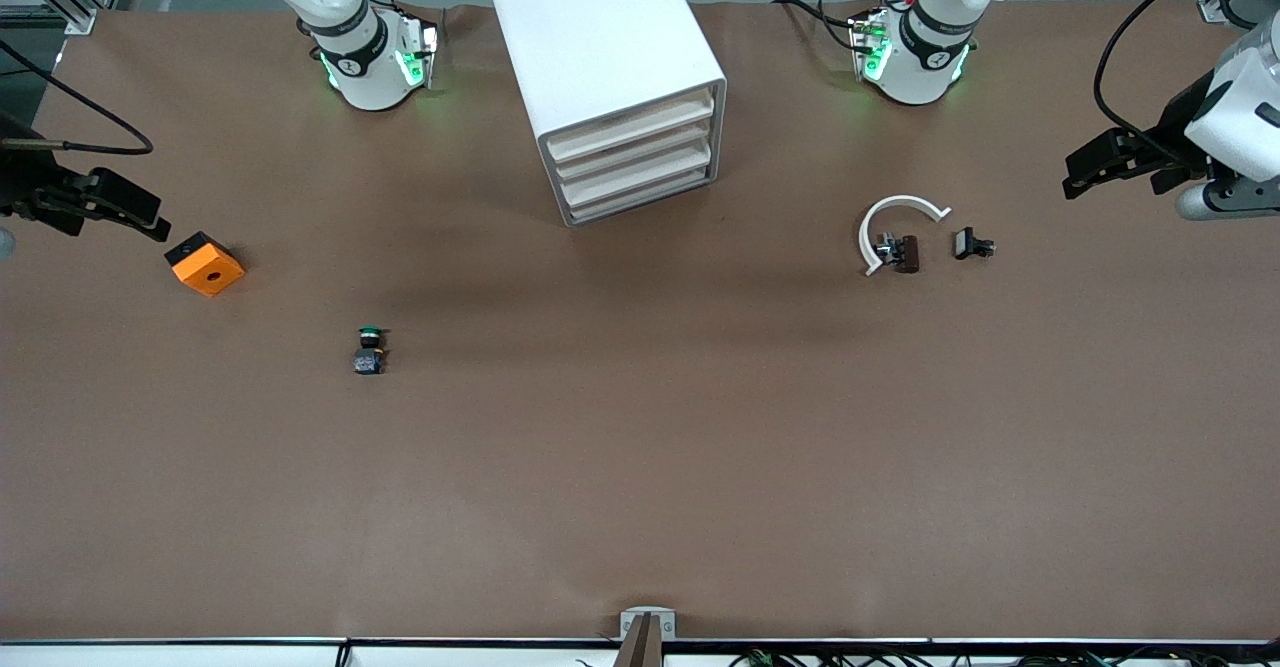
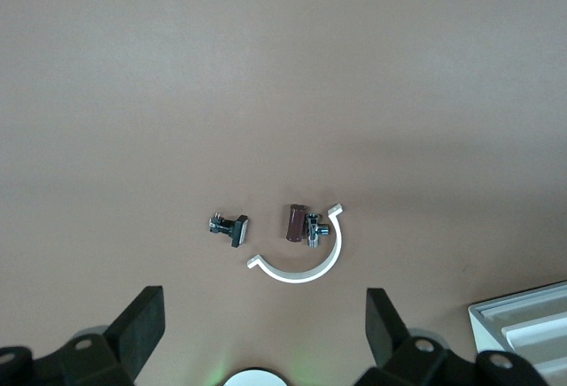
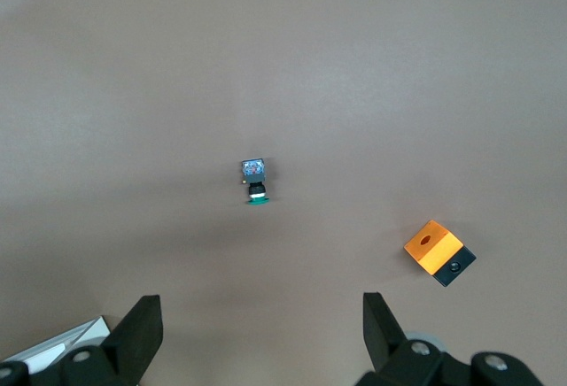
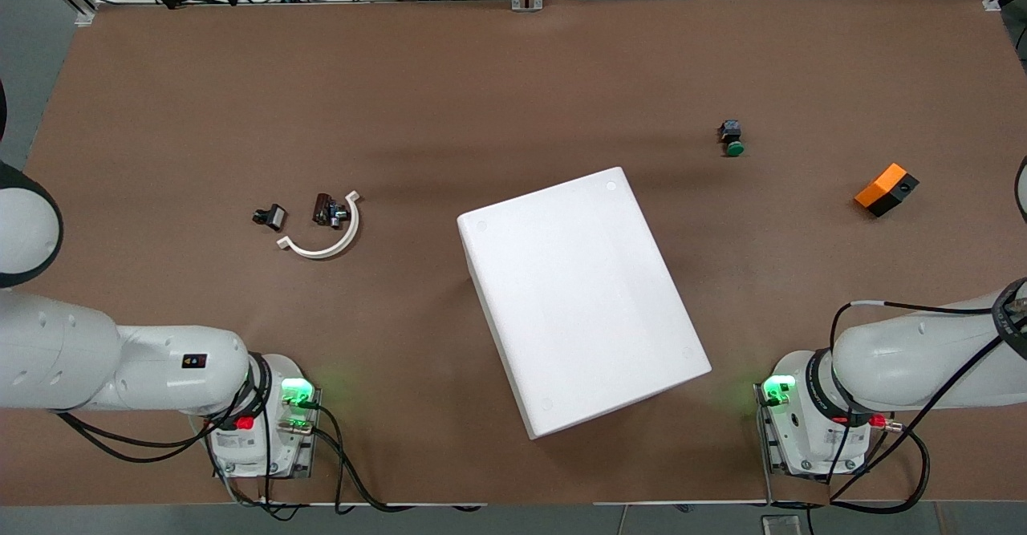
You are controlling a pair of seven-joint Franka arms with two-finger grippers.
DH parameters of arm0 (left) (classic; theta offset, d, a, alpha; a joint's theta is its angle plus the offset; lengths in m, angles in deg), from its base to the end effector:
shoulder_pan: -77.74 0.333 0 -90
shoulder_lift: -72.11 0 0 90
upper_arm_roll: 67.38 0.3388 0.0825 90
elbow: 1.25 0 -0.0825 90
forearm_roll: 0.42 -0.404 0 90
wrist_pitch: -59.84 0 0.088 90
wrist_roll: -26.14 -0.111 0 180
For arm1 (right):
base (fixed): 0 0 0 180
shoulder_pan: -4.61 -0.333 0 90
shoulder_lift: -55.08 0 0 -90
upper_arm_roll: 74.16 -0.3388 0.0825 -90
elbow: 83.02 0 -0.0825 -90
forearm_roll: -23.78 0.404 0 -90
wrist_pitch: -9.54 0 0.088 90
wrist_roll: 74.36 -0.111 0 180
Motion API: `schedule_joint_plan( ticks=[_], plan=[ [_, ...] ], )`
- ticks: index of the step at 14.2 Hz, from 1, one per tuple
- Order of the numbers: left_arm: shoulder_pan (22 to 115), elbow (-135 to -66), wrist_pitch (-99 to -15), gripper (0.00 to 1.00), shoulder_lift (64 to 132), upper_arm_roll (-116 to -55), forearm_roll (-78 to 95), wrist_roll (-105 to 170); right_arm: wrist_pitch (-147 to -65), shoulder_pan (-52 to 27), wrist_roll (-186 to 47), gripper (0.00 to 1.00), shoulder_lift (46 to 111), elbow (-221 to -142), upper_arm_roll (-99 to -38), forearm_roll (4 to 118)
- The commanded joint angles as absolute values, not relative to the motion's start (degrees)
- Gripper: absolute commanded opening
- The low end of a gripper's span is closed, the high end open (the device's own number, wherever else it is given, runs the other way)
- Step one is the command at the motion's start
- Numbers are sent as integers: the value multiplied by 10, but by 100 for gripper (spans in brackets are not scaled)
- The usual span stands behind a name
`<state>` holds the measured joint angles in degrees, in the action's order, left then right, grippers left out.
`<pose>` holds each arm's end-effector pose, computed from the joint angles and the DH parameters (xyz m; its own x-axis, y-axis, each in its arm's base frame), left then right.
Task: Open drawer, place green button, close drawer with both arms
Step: 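Reach the left gripper toward the white cabinet's drawer handle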
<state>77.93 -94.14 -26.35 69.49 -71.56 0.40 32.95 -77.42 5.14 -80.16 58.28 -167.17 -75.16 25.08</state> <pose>0.5497 -0.0410 0.6388 0.9962 0.0487 -0.0721 0.0490 -0.9988 0.0025 0.5882 0.0071 0.6562 0.9957 -0.0917 -0.0091 -0.0919 -0.9955 -0.0228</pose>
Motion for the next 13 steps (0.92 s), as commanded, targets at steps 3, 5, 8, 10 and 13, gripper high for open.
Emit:
schedule_joint_plan(
  ticks=[3,5,8,10,13],
  plan=[
    [780,-924,-250,100,703,-720,-9,334,-771,47,-806,100,589,-1660,-751,248],
    [782,-907,-250,100,719,-719,-9,333,-772,47,-806,100,589,-1660,-751,247],
    [780,-869,-250,100,768,-719,-2,335,-771,47,-806,100,589,-1660,-751,247],
    [777,-869,-252,100,799,-720,3,347,-772,46,-806,100,589,-1660,-751,247],
    [764,-868,-266,100,861,-720,42,450,-772,46,-806,100,589,-1660,-751,248]
  ],
)
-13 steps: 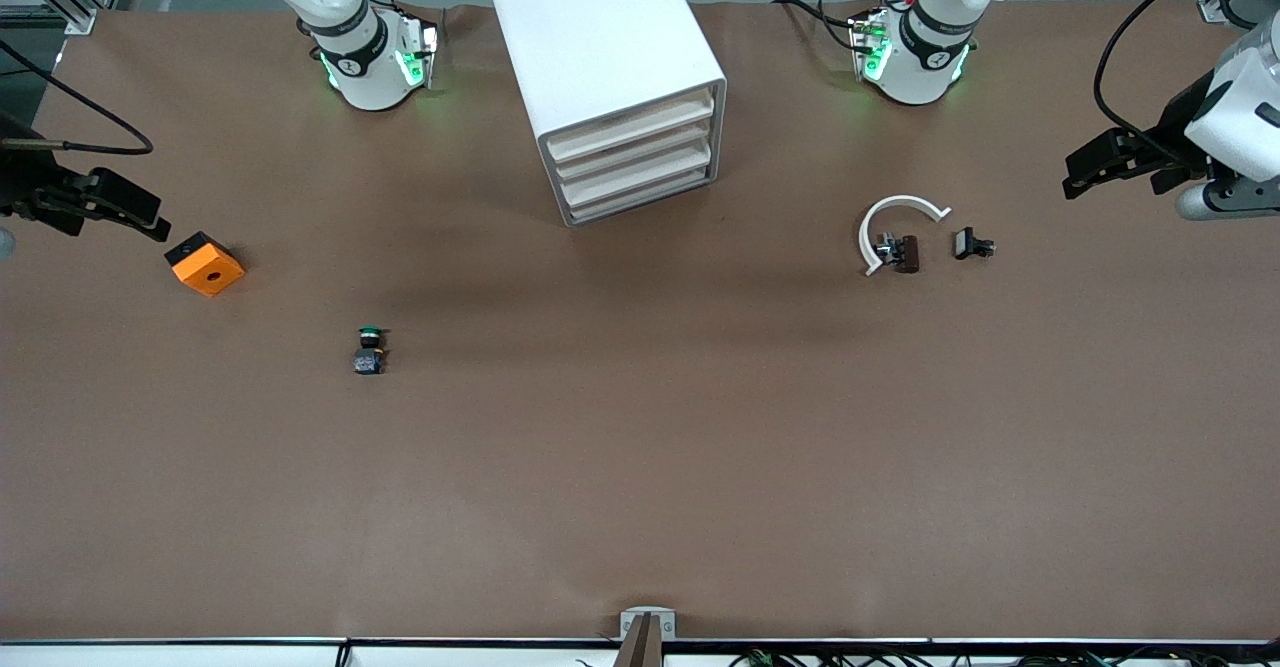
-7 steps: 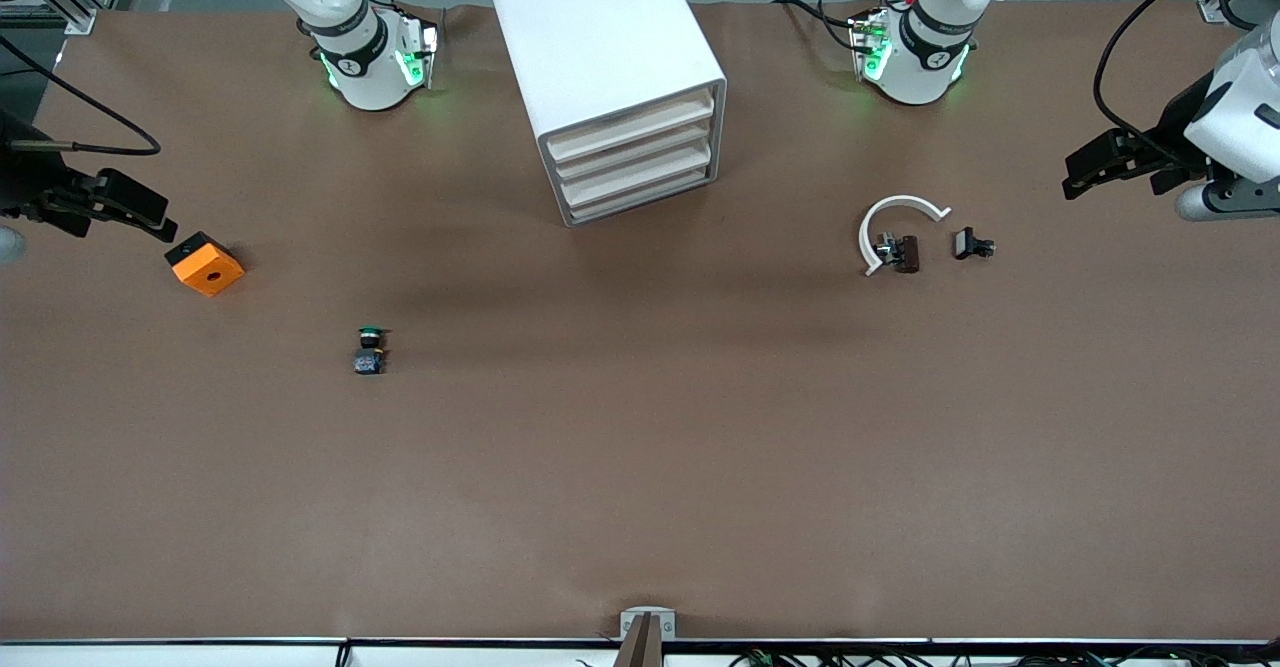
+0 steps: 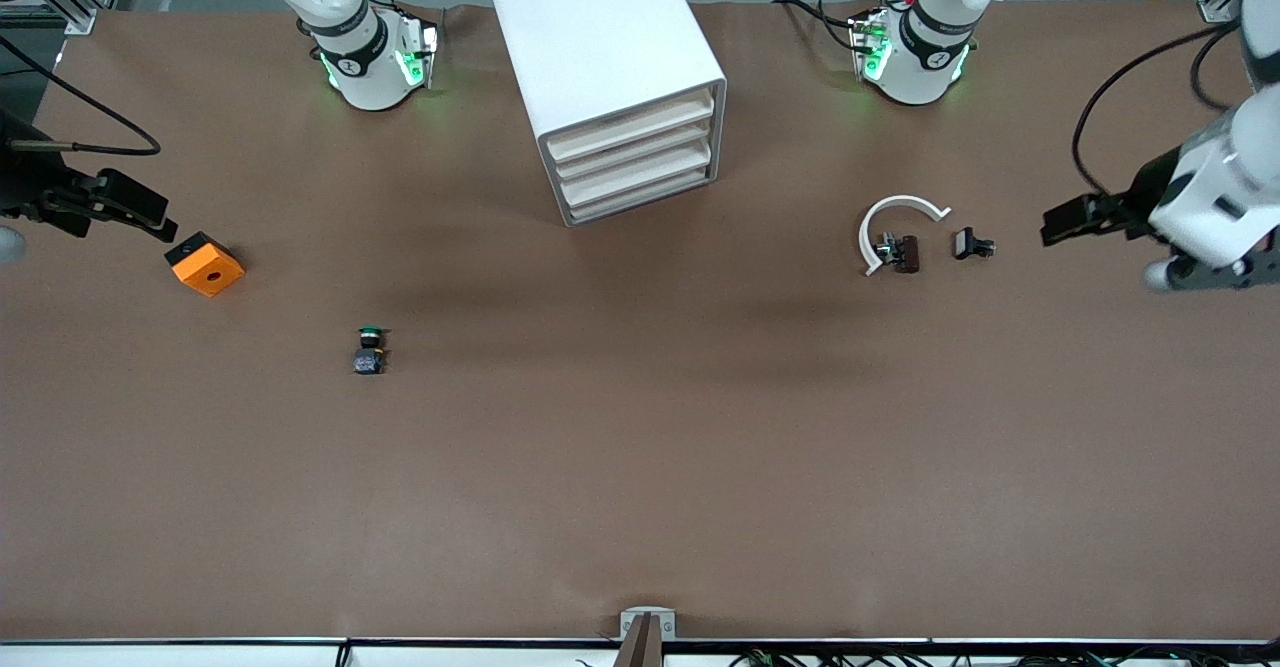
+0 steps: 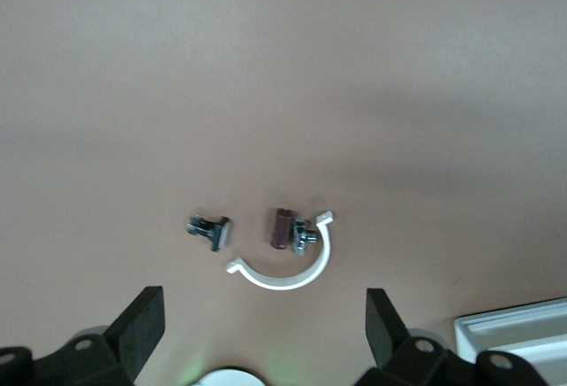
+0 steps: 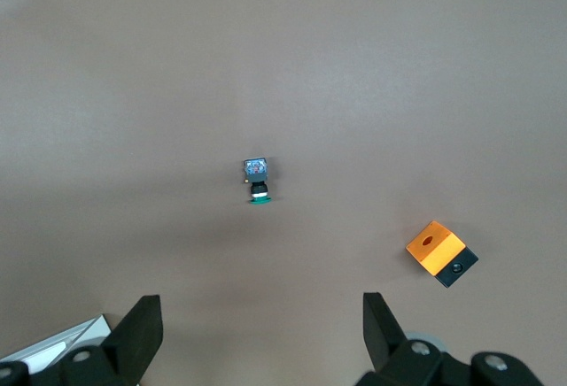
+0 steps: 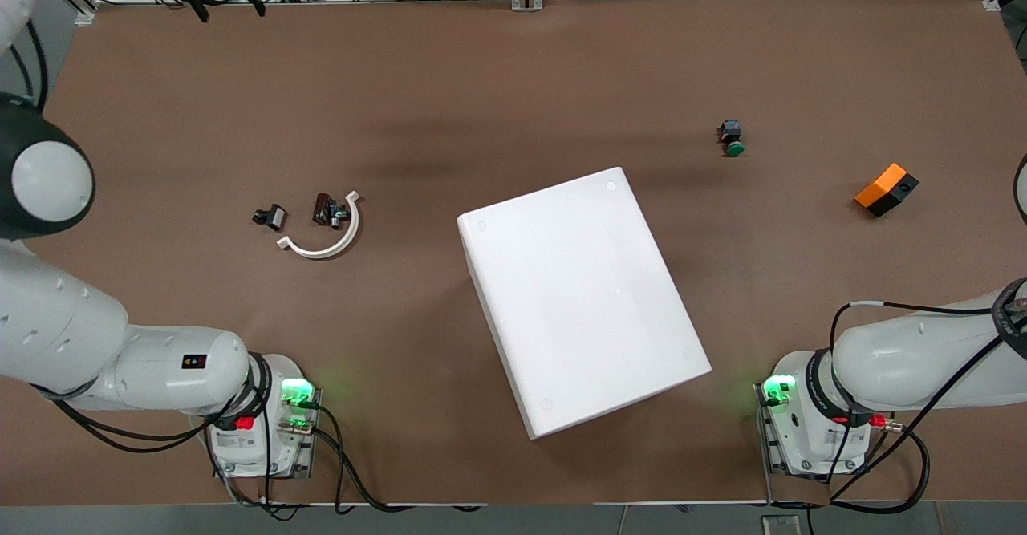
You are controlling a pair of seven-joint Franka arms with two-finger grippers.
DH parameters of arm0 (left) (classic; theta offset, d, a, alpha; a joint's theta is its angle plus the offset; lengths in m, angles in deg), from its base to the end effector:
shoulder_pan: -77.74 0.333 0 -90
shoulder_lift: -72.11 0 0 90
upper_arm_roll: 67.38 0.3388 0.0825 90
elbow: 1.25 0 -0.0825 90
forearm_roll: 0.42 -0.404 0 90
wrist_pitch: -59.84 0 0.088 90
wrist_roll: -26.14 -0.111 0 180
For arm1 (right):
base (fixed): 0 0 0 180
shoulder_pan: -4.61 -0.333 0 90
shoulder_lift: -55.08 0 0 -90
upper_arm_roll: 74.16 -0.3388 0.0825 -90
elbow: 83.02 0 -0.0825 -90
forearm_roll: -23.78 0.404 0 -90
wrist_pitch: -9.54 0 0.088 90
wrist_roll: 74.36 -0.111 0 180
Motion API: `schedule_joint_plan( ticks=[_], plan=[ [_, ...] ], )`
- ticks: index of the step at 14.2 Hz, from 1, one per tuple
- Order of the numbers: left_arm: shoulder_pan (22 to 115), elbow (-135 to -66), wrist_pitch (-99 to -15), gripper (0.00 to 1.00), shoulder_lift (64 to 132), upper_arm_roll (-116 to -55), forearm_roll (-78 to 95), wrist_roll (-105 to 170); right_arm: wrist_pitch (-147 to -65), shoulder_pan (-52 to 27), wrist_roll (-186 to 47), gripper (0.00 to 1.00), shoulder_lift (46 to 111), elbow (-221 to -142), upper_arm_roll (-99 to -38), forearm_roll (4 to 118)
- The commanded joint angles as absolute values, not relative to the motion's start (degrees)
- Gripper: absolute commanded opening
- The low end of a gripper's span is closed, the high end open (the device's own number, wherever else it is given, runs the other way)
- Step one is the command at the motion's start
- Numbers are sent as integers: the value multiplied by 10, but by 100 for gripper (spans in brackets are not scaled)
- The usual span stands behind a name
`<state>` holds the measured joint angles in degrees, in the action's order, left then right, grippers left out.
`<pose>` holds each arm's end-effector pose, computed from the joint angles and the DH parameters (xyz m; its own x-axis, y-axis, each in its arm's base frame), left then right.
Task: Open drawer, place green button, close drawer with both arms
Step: 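Reach the left gripper toward the white cabinet's drawer handle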
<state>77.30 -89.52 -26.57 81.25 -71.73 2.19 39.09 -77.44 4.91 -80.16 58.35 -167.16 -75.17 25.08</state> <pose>0.6094 -0.0531 0.5588 0.9702 0.1391 -0.1982 0.1445 -0.9894 0.0131 0.5886 0.0096 0.6556 0.9961 -0.0875 -0.0098 -0.0877 -0.9959 -0.0228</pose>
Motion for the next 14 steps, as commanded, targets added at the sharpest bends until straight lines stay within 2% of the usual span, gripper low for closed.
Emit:
schedule_joint_plan(
  ticks=[1,7,12,14],
  plan=[
    [751,-866,-283,100,881,-720,46,486,-772,46,-806,100,589,-1660,-751,248],
    [683,-865,-294,100,1009,-720,93,740,-772,48,-806,100,589,-1660,-751,247],
    [634,-804,-294,100,1125,-720,188,1025,-771,45,-806,100,589,-1660,-751,249],
    [612,-803,-306,100,1157,-720,246,1145,-771,43,-806,100,598,-1662,-752,250]
  ],
)
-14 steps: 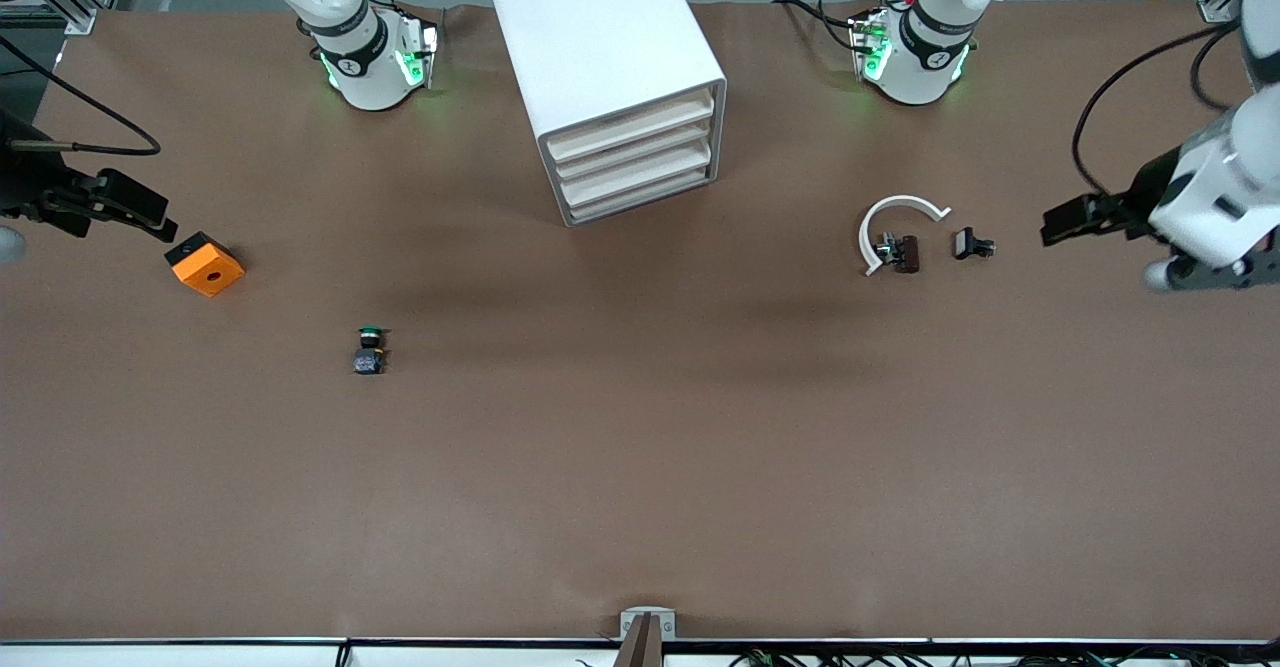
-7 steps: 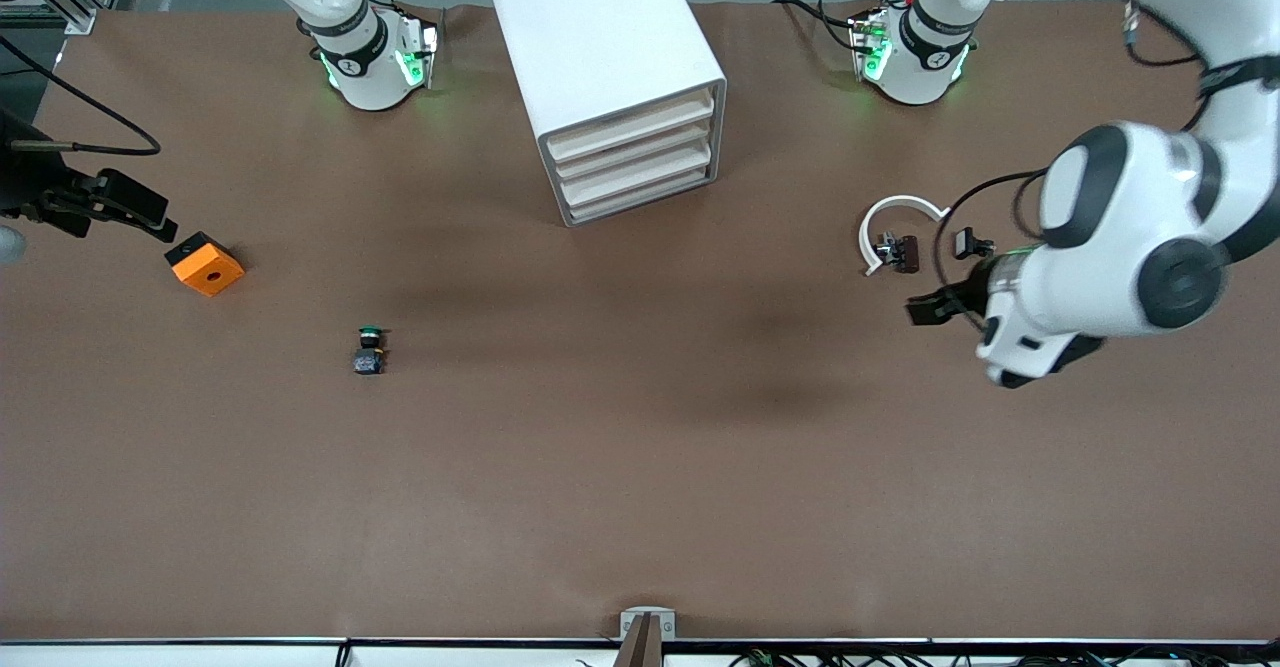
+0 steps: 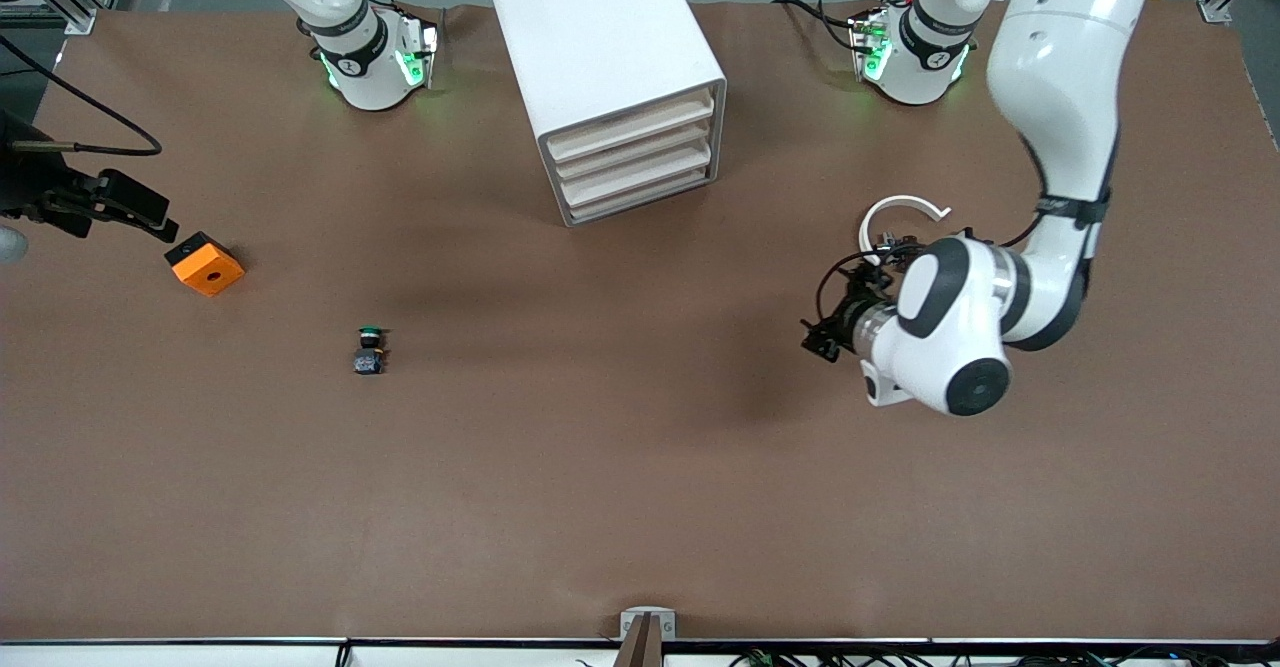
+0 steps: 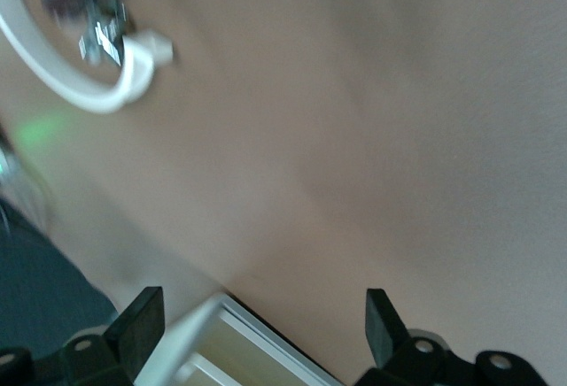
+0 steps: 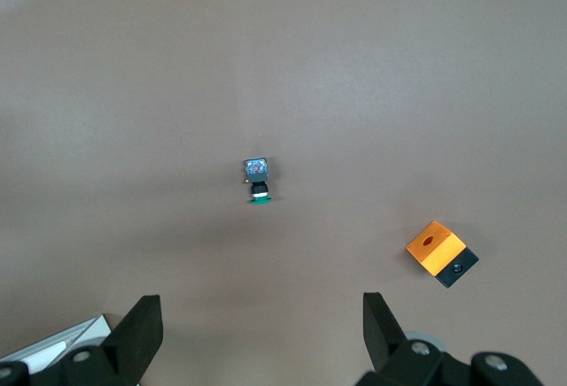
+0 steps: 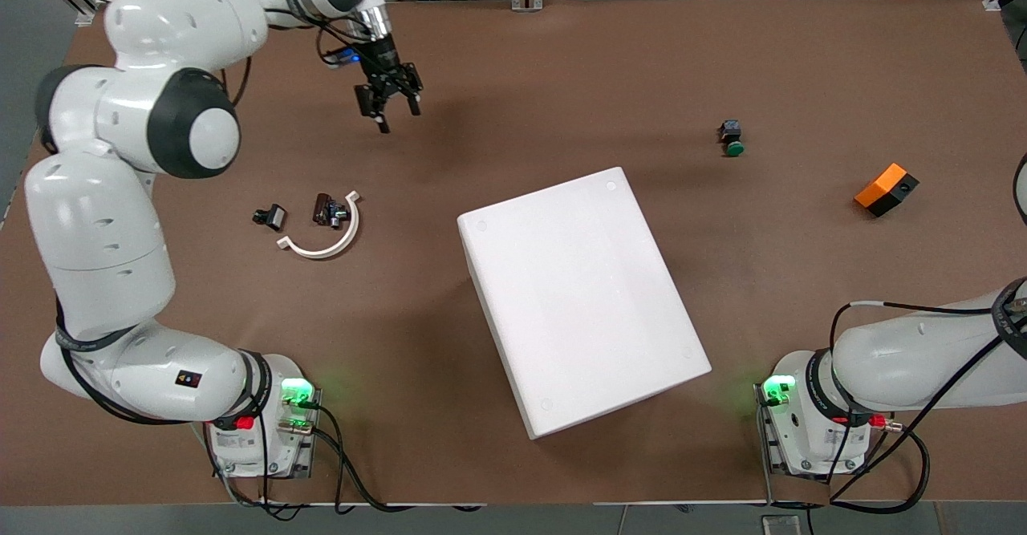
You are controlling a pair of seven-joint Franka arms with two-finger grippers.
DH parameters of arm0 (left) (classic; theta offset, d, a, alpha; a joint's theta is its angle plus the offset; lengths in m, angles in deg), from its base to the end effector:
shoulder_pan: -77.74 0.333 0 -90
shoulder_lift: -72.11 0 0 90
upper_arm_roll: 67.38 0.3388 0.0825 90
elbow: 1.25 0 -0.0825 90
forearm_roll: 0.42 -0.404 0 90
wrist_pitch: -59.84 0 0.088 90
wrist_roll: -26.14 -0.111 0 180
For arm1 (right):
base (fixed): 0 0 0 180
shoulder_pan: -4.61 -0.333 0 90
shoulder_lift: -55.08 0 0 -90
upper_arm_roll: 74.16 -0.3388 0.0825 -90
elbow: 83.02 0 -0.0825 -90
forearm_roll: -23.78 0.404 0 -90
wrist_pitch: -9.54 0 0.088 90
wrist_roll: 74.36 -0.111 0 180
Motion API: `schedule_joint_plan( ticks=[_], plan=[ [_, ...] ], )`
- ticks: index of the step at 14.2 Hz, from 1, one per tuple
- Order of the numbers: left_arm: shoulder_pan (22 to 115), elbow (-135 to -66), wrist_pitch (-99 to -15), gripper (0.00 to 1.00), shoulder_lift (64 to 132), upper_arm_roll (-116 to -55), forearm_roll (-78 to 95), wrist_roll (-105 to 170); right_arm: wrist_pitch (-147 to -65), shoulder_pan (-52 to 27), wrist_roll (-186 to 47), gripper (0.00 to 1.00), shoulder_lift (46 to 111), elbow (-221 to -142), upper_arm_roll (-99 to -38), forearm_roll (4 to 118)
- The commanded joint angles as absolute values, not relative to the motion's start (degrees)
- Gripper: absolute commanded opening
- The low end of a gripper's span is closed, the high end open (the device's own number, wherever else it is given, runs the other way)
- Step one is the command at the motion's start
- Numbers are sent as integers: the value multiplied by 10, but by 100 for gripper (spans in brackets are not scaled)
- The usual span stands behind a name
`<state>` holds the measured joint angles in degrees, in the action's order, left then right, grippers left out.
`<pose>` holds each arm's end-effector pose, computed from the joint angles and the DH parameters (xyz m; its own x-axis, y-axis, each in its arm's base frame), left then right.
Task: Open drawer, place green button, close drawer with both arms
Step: 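Grasp the black button with the right gripper while the left gripper nears the drawer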
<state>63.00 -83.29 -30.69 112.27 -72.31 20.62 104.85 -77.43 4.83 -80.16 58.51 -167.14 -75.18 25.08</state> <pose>0.6386 -0.2597 0.2624 0.2640 0.8526 -0.4510 0.7625 -0.4708 -0.4437 0.5895 0.0105 0.6541 0.9962 -0.0860 -0.0124 -0.0862 -0.9960 -0.0226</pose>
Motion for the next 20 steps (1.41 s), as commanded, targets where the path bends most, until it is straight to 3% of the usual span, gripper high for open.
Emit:
schedule_joint_plan(
  ticks=[1,9,16,17,18,20],
  plan=[
    [603,-805,-313,100,1174,-720,278,1200,-772,37,-806,100,605,-1662,-752,250],
    [522,-811,-310,100,1239,-720,484,1384,-791,-21,-807,100,710,-1684,-751,247],
    [461,-809,-297,100,1263,-720,516,1539,-1124,-24,-799,100,708,-1943,-751,220],
    [458,-809,-296,96,1263,-720,518,1544,-1176,-23,-799,100,708,-1976,-750,212],
    [458,-810,-295,83,1263,-720,520,1545,-1228,-22,-799,100,710,-2006,-749,207],
    [444,-811,-281,70,1263,-720,515,1546,-1294,-22,-799,100,726,-2035,-749,206]
  ],
)
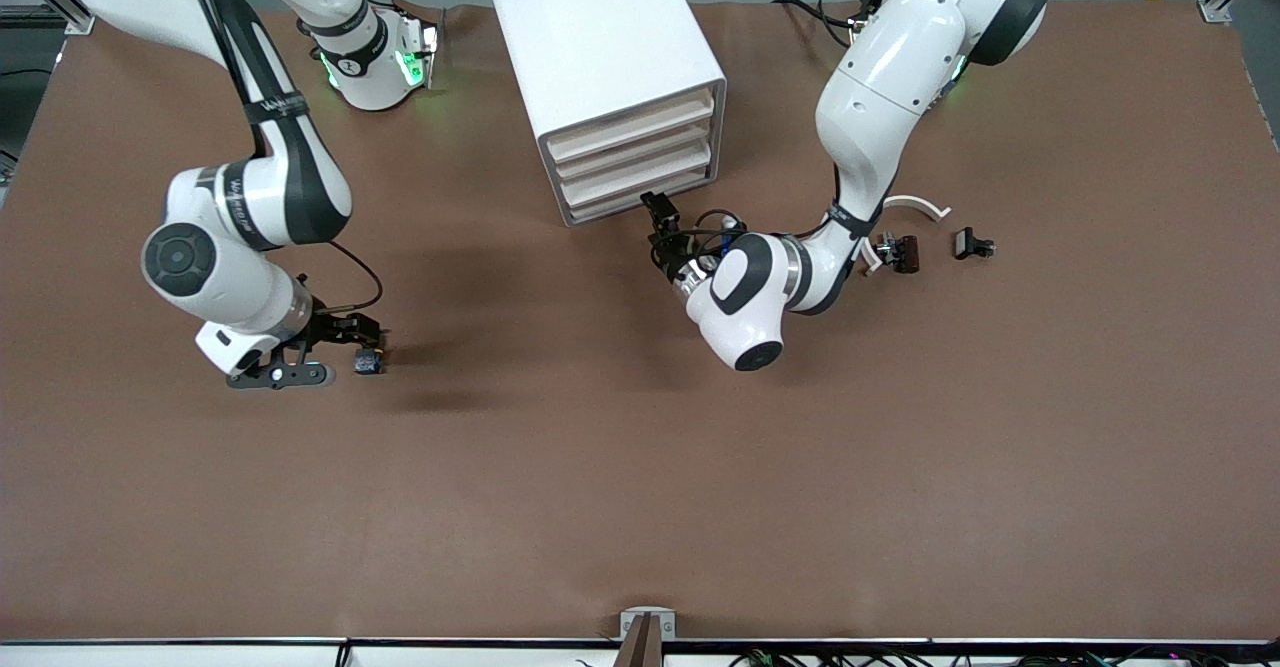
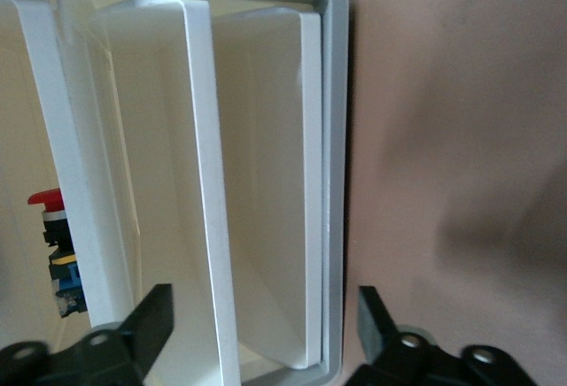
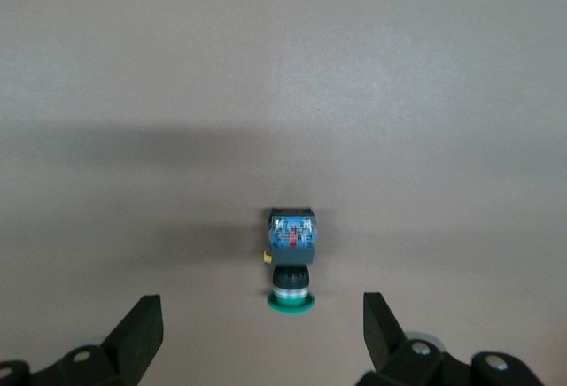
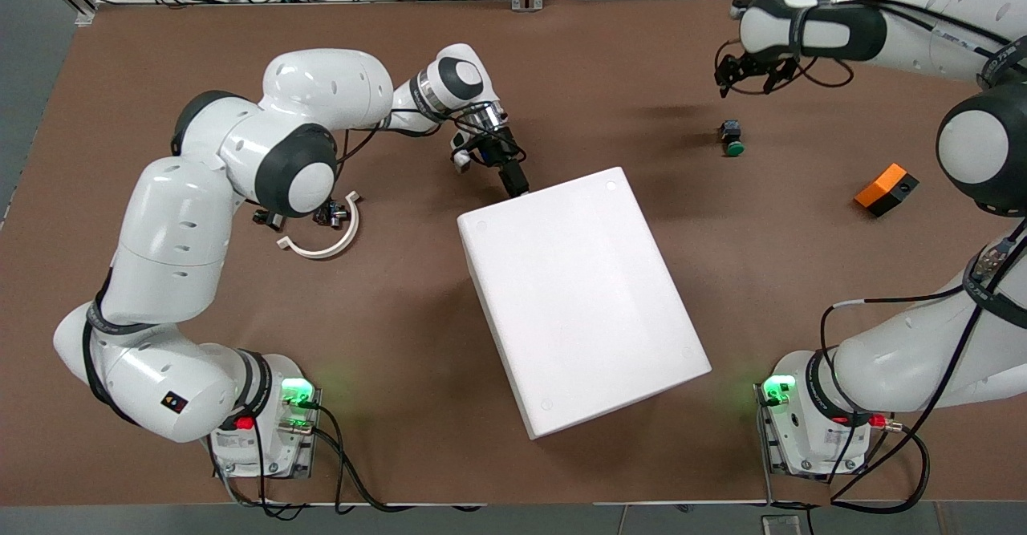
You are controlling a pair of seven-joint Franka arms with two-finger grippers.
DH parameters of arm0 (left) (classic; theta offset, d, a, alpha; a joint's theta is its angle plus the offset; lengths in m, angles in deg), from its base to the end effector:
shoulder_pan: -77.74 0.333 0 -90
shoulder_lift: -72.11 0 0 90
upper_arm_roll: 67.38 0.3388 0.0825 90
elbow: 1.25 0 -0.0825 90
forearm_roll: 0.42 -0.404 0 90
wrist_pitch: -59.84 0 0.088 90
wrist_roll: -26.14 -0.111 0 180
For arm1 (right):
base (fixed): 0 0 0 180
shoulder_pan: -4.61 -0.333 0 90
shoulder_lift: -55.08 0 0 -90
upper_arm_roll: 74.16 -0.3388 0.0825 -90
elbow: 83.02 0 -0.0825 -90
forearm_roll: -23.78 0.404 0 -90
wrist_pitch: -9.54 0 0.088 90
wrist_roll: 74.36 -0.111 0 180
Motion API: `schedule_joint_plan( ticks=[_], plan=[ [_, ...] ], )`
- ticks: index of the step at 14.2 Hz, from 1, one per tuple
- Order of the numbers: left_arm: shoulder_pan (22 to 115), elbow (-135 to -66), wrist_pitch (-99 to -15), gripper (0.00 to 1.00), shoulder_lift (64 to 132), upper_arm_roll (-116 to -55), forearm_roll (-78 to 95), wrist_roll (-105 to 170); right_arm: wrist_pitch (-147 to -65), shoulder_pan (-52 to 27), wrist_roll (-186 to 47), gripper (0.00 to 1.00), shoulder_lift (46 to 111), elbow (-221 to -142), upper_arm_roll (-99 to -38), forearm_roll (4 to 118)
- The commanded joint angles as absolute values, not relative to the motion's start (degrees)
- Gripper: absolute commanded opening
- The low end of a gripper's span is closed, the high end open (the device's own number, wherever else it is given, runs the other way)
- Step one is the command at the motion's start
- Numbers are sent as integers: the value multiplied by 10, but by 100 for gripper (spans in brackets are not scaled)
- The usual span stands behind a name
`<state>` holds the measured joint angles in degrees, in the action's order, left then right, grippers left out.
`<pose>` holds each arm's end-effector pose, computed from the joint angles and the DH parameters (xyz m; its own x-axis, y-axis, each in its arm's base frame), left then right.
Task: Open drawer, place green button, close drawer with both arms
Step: 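Grip the drawer handle with the left gripper while the right gripper lifts the button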
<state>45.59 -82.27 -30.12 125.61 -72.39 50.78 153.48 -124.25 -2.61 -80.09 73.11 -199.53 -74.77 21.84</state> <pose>0.4997 -0.4743 0.1403 -0.4233 0.9044 -0.0529 0.3755 0.1221 -0.9188 0.6101 0.0830 0.2929 0.9982 0.0596 -0.0111 0.0598 -0.9980 0.0221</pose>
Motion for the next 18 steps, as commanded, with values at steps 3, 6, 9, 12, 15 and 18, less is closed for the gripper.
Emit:
schedule_joint_plan(
  ticks=[3,6,9,12,15,18],
  plan=[
    [438,-811,-258,64,1262,-720,511,1545,-1315,-17,-798,100,755,-2035,-747,196],
    [420,-811,-257,57,1263,-721,516,1534,-1350,-6,-798,100,786,-2033,-748,165],
    [411,-811,-257,50,1263,-722,517,1530,-1361,0,-799,100,813,-2020,-748,165],
    [408,-811,-257,28,1270,-722,517,1528,-1360,-4,-801,100,823,-2014,-748,165],
    [408,-811,-258,13,1271,-722,519,1519,-1360,-6,-804,100,836,-2006,-748,165],
    [405,-811,-258,12,1271,-721,520,1519,-1360,-3,-806,100,851,-1994,-749,166]
  ],
)
